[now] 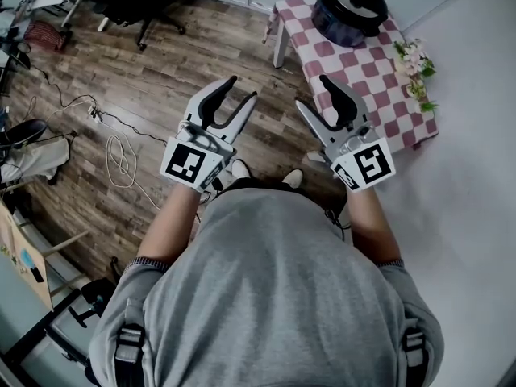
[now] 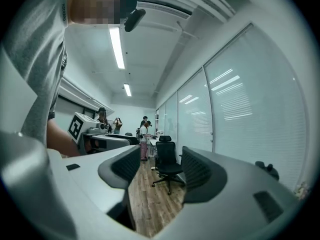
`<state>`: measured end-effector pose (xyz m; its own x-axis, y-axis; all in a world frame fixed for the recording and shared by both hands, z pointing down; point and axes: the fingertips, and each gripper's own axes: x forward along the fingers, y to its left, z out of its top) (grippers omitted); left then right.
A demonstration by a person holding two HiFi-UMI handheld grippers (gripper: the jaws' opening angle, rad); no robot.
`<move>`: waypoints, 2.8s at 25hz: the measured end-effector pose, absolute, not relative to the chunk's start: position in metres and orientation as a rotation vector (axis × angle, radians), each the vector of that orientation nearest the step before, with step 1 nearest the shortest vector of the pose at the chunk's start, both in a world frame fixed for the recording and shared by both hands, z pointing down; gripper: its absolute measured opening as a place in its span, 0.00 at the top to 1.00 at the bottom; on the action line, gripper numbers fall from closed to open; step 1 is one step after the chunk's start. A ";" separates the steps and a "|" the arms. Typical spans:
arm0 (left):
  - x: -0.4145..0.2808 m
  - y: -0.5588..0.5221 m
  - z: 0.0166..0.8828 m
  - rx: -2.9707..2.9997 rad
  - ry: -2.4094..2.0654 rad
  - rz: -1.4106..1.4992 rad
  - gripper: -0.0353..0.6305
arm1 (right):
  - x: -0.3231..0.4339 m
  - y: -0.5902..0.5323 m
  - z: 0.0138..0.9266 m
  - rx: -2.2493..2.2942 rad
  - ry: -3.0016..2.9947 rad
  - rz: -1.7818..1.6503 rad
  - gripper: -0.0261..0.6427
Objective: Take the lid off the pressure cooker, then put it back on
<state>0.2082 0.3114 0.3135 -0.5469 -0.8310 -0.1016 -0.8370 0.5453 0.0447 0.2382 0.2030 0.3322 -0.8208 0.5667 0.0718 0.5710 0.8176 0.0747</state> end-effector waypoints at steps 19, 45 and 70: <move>0.186 0.382 0.320 -1.503 2.687 0.125 0.42 | 0.212 0.286 0.339 -0.937 -2.923 -0.164 0.37; 0.020 0.286 0.322 -1.595 2.639 0.121 0.43 | 0.051 0.187 0.351 -0.833 -2.955 -0.175 0.38; -0.175 0.177 0.346 -1.785 2.552 0.059 0.42 | -0.122 0.093 0.370 -0.624 -2.933 -0.190 0.35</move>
